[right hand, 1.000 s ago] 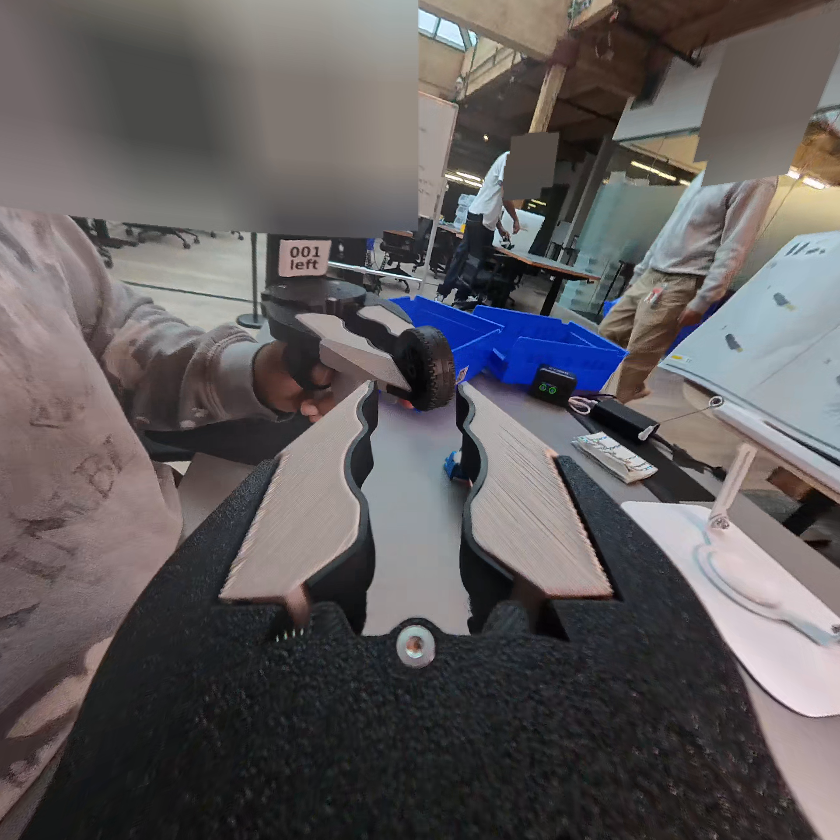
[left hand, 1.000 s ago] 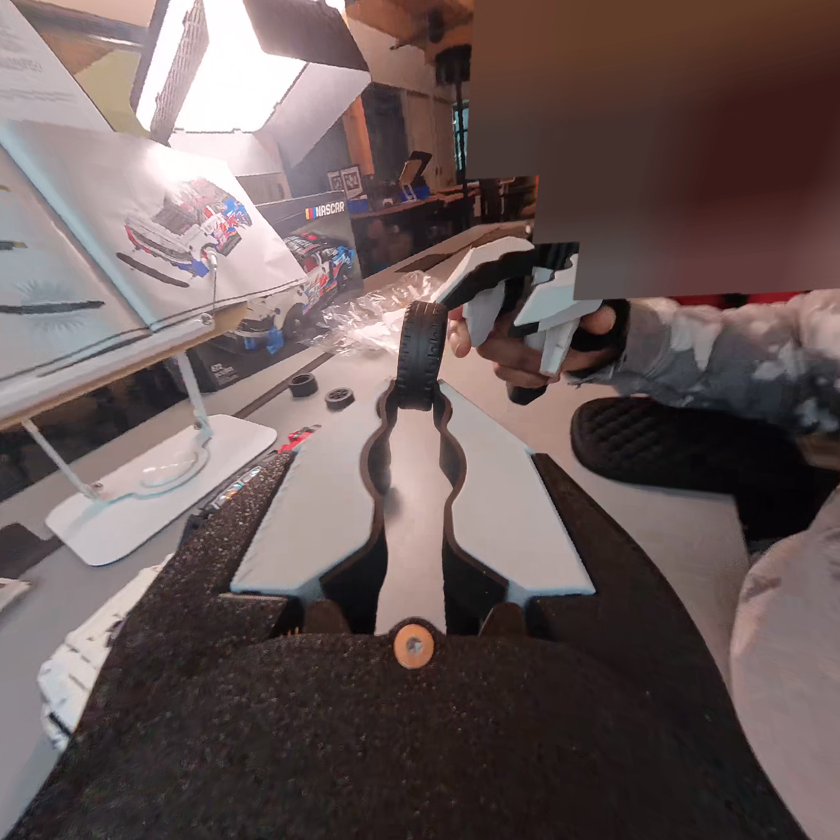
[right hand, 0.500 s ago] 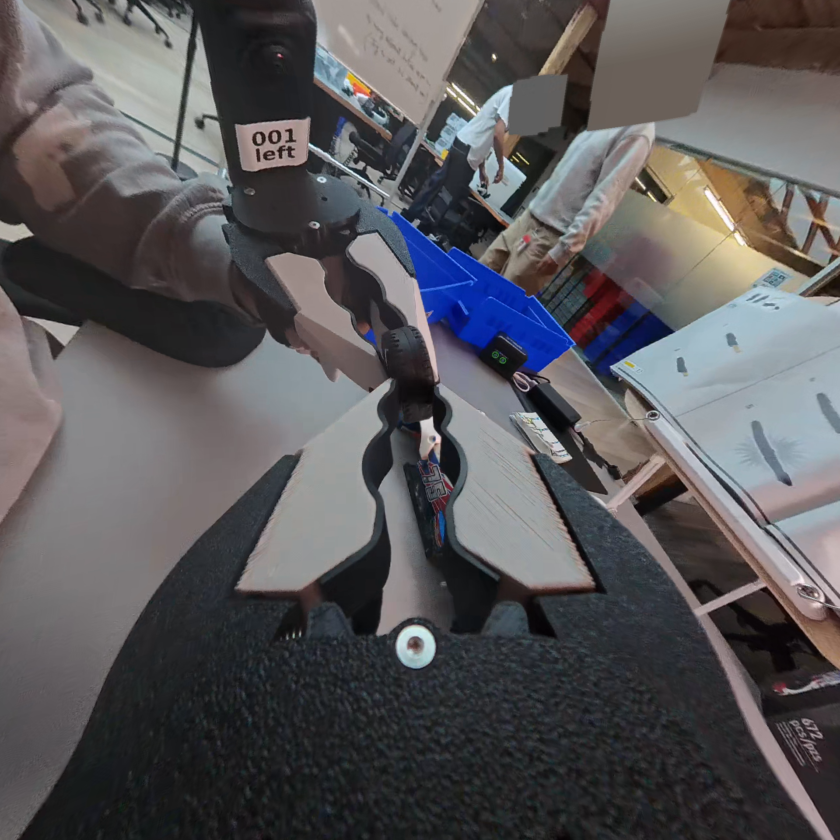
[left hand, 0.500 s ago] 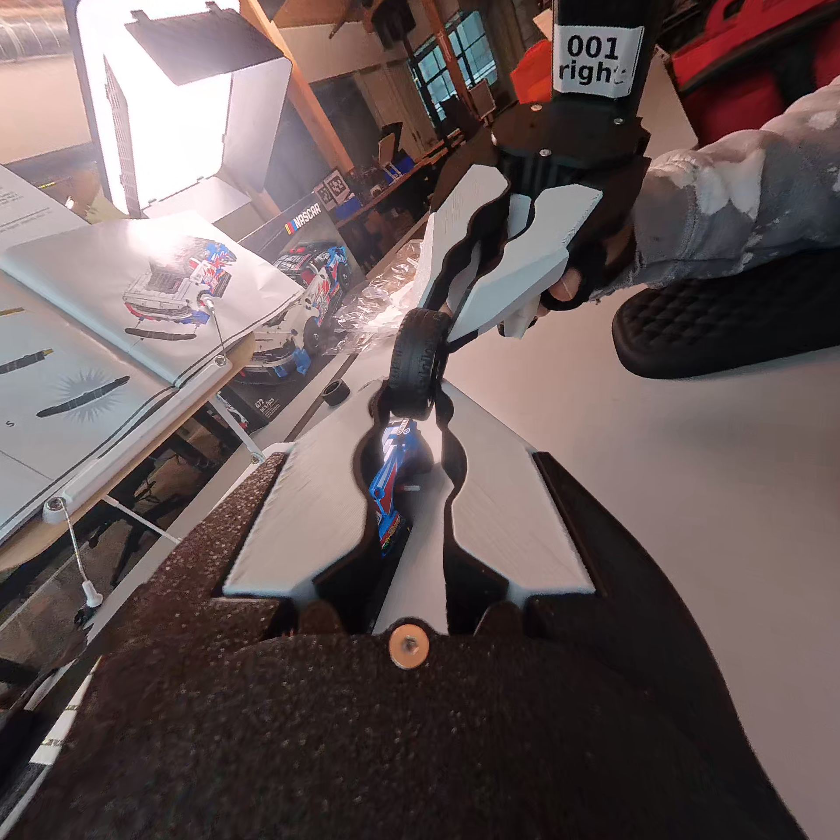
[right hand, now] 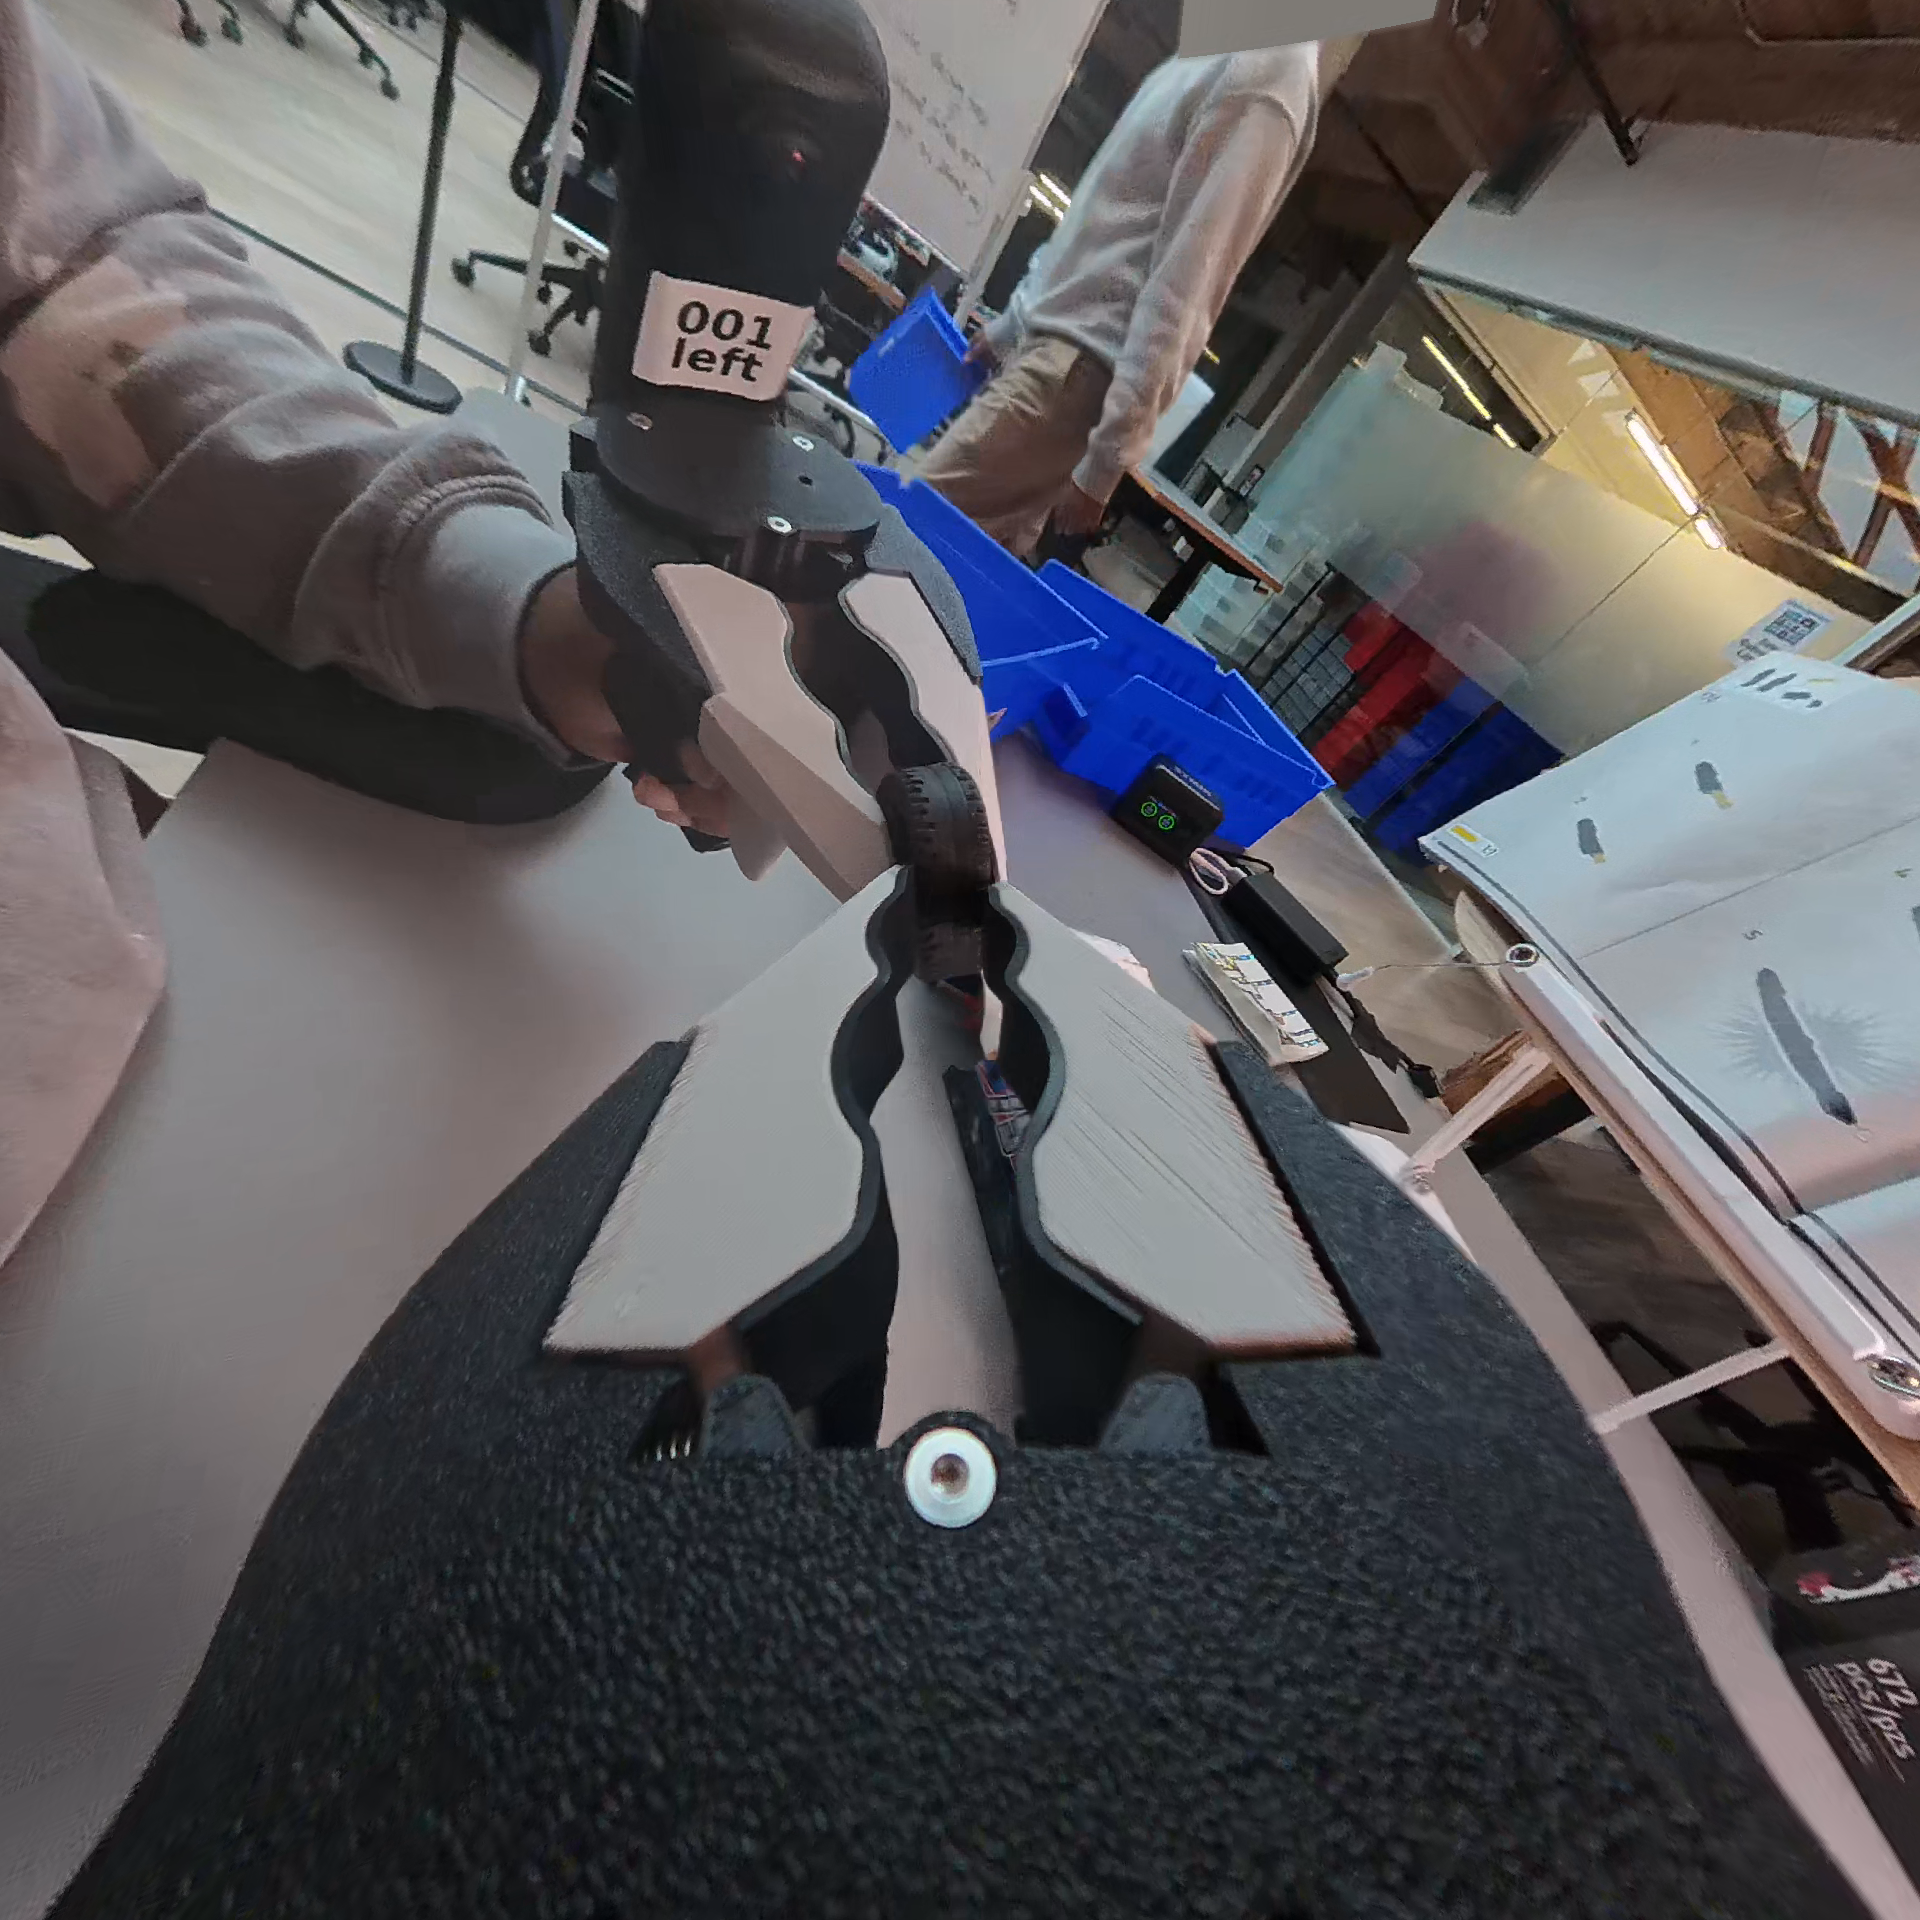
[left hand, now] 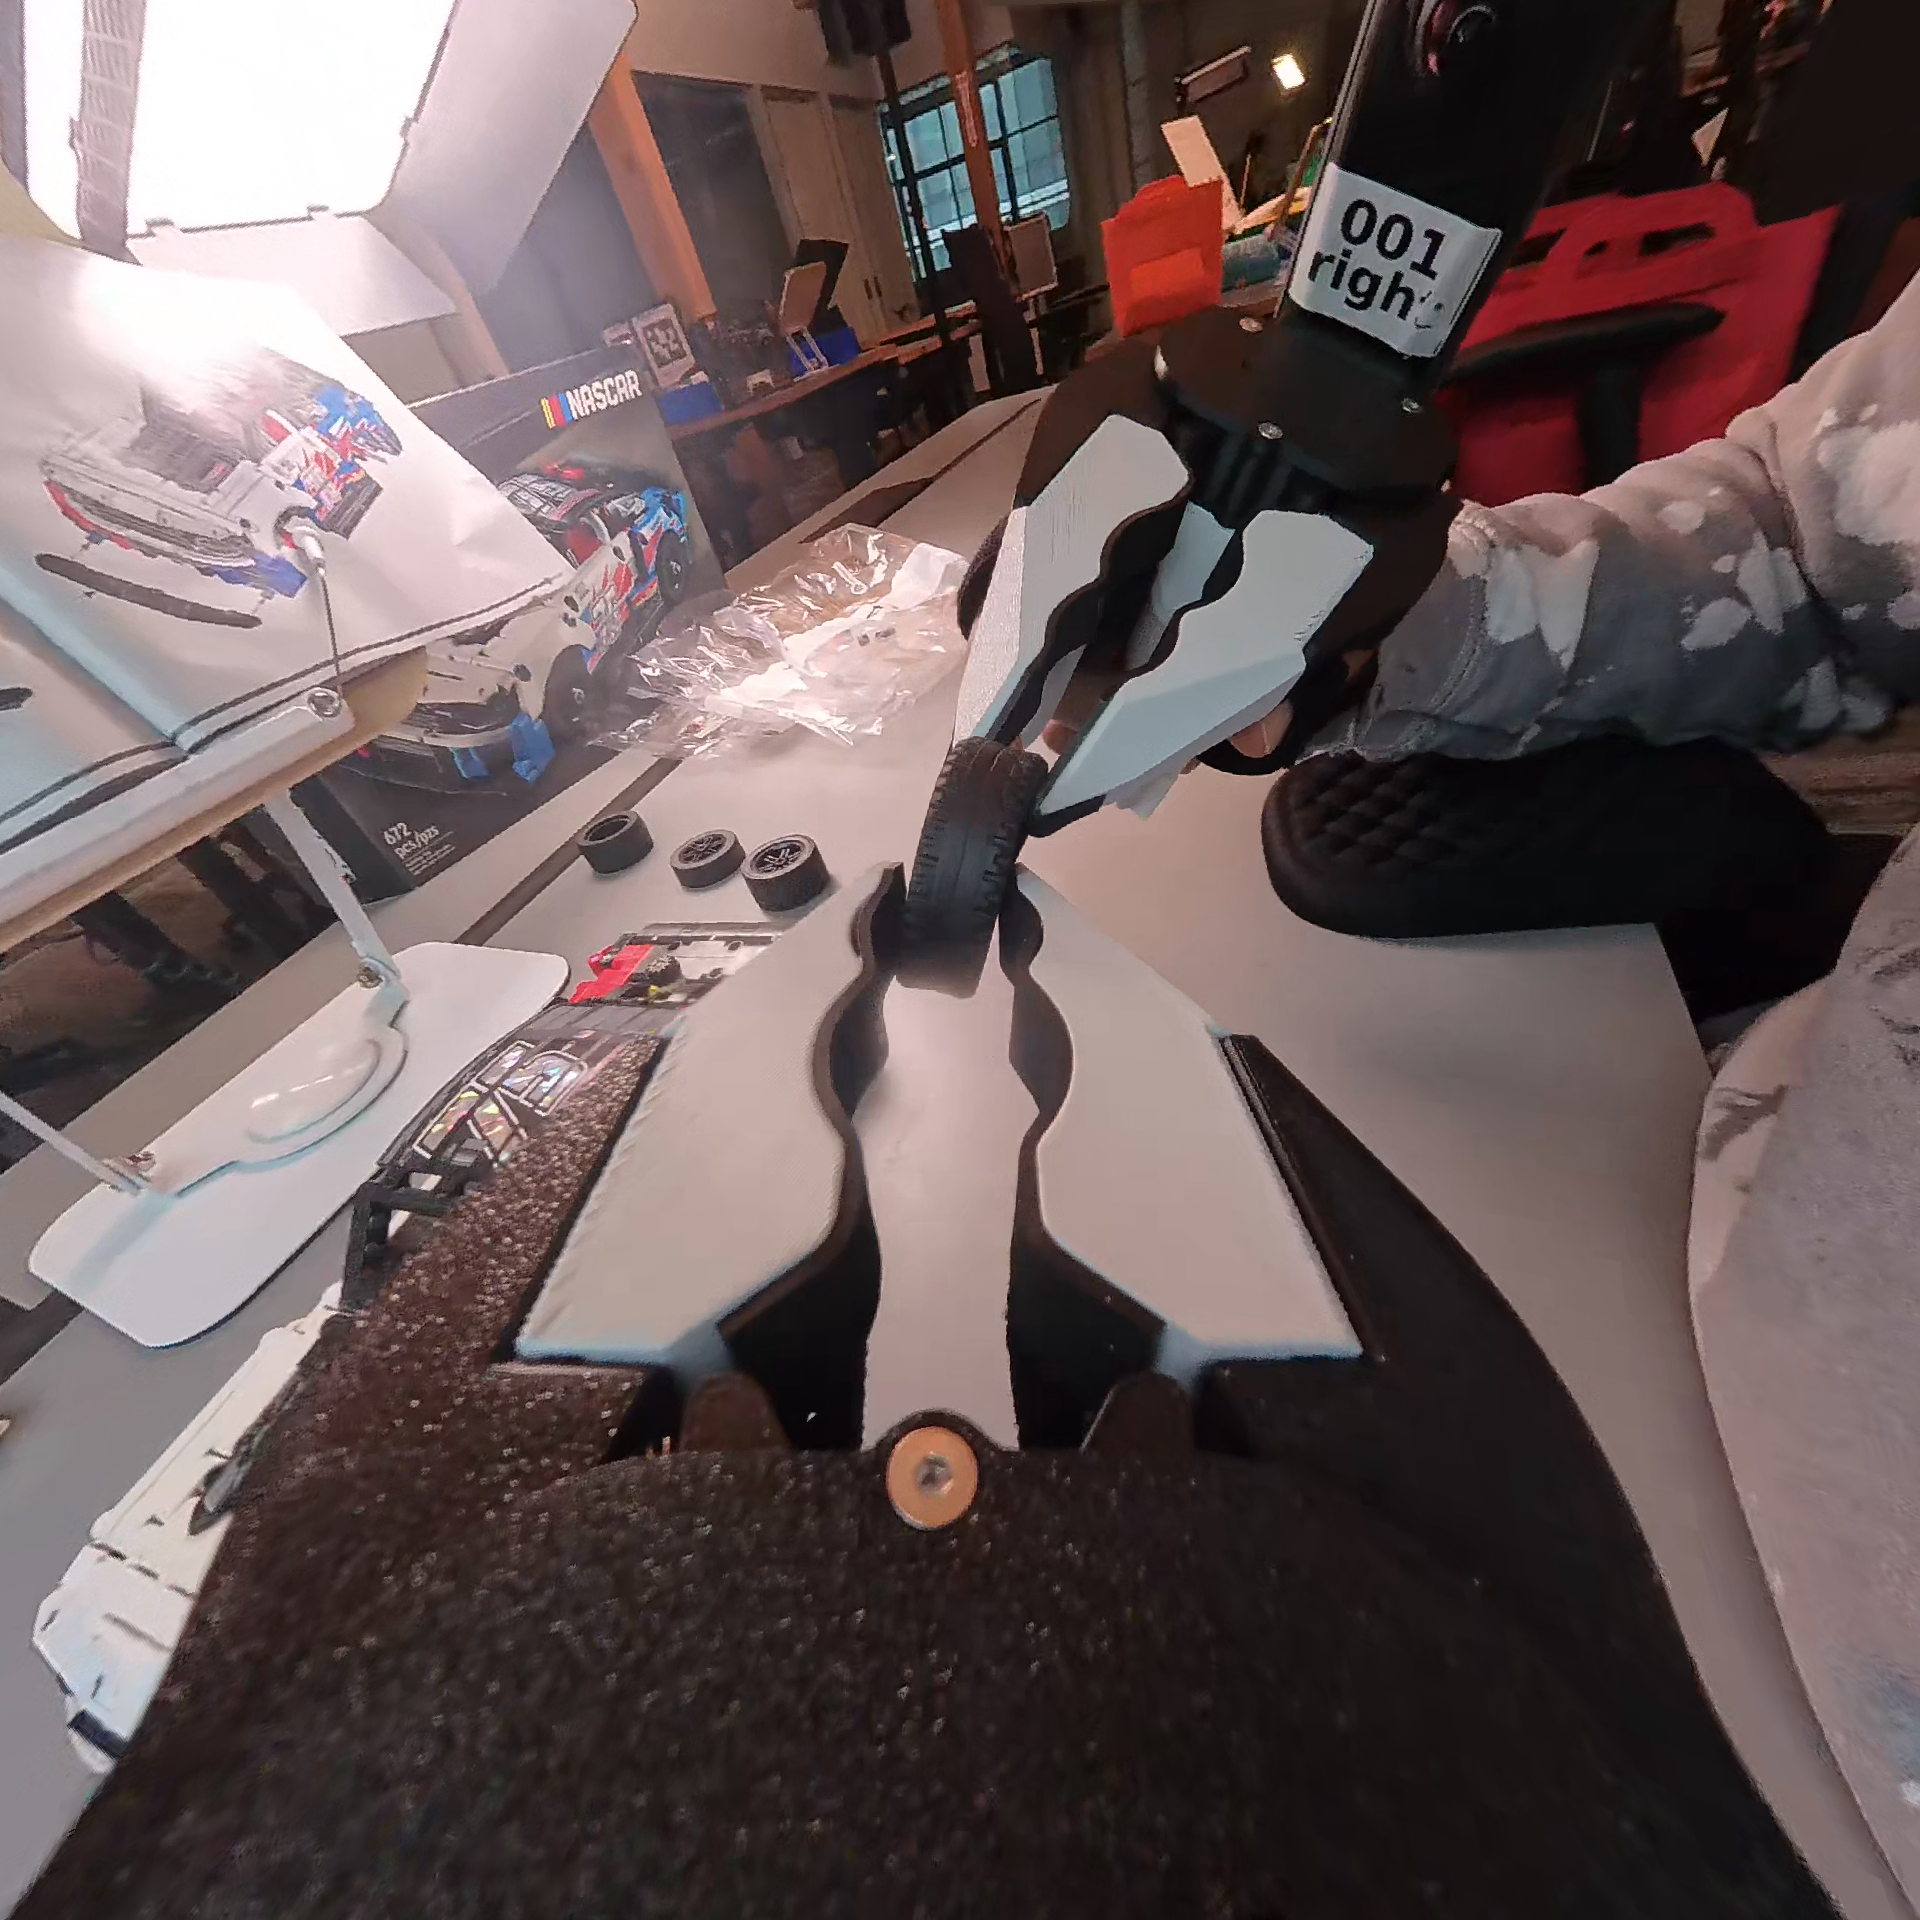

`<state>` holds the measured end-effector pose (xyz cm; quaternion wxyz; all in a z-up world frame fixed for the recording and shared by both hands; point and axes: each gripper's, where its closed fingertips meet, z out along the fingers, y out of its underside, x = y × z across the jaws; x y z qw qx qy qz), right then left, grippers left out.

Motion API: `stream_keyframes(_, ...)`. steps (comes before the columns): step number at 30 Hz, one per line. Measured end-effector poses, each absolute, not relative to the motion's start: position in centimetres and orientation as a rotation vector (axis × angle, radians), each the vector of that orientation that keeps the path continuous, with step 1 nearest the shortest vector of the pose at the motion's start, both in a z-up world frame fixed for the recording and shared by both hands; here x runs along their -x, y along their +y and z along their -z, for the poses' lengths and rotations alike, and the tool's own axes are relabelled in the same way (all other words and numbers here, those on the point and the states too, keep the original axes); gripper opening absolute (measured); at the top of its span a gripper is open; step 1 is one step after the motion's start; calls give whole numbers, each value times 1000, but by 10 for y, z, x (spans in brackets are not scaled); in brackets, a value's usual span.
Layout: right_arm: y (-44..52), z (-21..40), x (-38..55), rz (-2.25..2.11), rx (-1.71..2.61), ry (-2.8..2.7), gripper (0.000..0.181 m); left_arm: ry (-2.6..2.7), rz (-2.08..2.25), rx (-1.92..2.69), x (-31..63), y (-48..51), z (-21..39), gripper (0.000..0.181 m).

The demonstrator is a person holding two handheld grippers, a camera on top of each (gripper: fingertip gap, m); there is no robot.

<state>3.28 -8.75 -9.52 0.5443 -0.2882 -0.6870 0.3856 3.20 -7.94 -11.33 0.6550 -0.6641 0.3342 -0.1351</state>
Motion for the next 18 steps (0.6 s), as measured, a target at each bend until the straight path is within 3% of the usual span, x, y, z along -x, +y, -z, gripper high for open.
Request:
stream_keyframes(1, -89, 97, -34, -933, 691, -1641, 9, 759, 328, 1514, -33, -80, 115, 17)
stream_keyframes(18, -81, 98, -36, -707, 652, -1607, 6, 465, 744, 1650, -35, -68, 118, 19)
